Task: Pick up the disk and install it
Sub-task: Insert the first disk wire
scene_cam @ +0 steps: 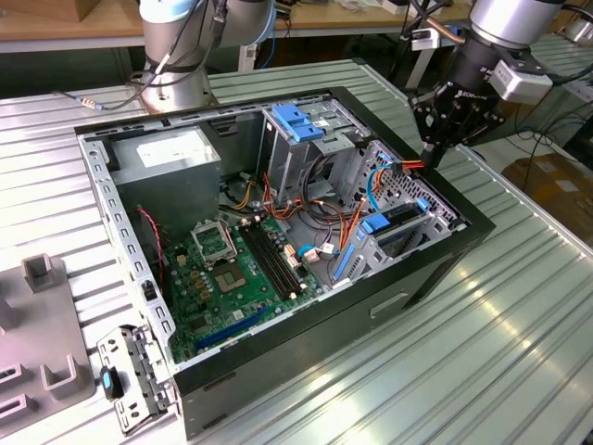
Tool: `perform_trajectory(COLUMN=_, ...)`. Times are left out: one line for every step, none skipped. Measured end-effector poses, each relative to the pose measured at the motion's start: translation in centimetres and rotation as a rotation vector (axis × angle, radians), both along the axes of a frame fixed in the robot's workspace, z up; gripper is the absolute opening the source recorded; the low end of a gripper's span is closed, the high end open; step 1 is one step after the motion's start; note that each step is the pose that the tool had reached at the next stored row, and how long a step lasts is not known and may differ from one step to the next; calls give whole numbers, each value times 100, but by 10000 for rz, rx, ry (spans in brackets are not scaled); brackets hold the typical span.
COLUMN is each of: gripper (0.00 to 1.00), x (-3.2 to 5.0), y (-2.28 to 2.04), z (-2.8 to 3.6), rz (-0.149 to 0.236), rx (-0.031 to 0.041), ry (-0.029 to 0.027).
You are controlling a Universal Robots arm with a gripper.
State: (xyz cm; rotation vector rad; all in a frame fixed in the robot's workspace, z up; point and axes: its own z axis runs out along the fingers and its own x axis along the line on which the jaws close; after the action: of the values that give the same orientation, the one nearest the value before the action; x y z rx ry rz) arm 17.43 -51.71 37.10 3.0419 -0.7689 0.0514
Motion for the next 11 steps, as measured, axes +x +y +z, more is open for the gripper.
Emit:
perform_trajectory(gripper=16, x=-6, y=0, z=1, rz=-1, rx=-1, ry=0)
perform_trajectory(gripper=16, x=-17, y=0, z=2, rz=-2, rx=-4, ry=0)
perform_trajectory(gripper=16, x=-30, y=-1, z=0, rz=-1, rx=0, ry=1)
perform_trajectory(gripper=16, x=-37, y=-2, z=0, rz=-1, rx=0, ry=1)
perform_trajectory(gripper=16, x=-43, y=-3, z=0, rz=-1, rx=1, ry=0)
perform_trajectory(gripper=16, x=-51, y=-3, z=0, rz=-1, rx=-1, ry=0)
perform_trajectory(gripper=16, x=-53, y=-3, z=0, rz=0, rx=-1, ry=0)
perform_trajectory(gripper=16, x=-55, y=-3, z=0, rz=1, rx=0, ry=0)
perform_trajectory(gripper=16, x=-60, y=-3, z=0, rz=-1, rx=0, ry=0)
perform_trajectory(gripper=16, x=-67, y=-3, z=0, rz=-1, rx=1, ry=1)
perform_trajectory(gripper=16, x=-77, y=-2, z=0, rz=-8, rx=-1, ry=1)
